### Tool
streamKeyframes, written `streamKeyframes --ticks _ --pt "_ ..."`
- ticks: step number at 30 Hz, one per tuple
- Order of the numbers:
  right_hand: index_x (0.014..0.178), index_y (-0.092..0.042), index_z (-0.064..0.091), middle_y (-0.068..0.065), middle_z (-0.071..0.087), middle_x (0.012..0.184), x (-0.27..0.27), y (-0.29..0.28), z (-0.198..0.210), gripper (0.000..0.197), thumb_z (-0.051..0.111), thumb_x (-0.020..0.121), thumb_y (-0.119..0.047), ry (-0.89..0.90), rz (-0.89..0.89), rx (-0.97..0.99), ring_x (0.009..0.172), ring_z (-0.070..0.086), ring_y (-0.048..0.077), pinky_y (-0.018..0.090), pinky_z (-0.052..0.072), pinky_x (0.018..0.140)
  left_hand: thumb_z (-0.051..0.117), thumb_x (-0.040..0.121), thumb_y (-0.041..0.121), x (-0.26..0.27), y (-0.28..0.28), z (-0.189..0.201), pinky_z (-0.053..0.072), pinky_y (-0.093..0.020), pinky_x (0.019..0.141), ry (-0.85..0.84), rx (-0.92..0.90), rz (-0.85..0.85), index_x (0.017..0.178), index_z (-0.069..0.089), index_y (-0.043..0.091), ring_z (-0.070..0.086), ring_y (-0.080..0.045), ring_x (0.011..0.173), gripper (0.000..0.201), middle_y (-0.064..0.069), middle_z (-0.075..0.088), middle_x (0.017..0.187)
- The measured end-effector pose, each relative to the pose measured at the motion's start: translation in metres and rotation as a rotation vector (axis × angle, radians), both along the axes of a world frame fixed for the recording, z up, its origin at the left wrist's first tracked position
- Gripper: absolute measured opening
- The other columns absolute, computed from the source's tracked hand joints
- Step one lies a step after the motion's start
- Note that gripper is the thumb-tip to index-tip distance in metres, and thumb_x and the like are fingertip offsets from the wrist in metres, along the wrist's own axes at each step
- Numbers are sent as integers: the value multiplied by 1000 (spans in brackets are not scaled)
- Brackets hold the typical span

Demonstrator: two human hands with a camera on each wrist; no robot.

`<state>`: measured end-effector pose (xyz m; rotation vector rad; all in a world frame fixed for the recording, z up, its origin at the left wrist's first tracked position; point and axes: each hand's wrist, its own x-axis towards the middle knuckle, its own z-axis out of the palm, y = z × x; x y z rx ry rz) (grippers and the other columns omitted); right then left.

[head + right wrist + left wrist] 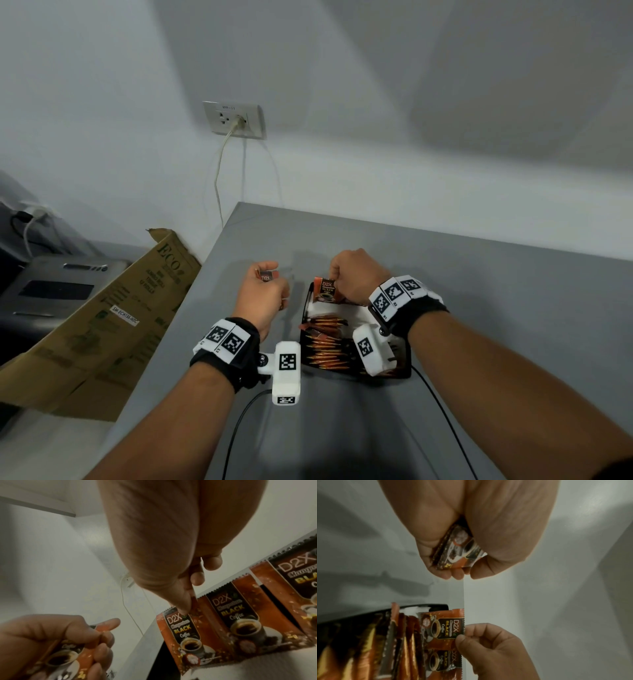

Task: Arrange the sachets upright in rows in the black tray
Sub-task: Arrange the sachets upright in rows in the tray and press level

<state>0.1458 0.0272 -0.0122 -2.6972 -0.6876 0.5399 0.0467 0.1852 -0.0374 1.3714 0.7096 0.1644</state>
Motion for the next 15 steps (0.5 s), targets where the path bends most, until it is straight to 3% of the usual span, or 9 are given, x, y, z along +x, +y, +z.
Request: streamKeyframes --ticks 11,15 --pt "72 -28 64 5 71 97 3 7 -12 26 63 85 -7 1 -20 30 86 68 25 40 59 83 53 83 -11 -5 1 -4 46 -35 63 20 -20 -23 108 55 17 50 -21 70 38 -11 54 100" --pt "84 -23 72 7 72 99 4 6 -12 20 62 86 -6 -3 -23 29 88 68 26 40 59 83 52 82 -12 -4 1 -3 45 -36 63 25 -26 -33 112 55 13 49 -20 67 39 -11 54 92"
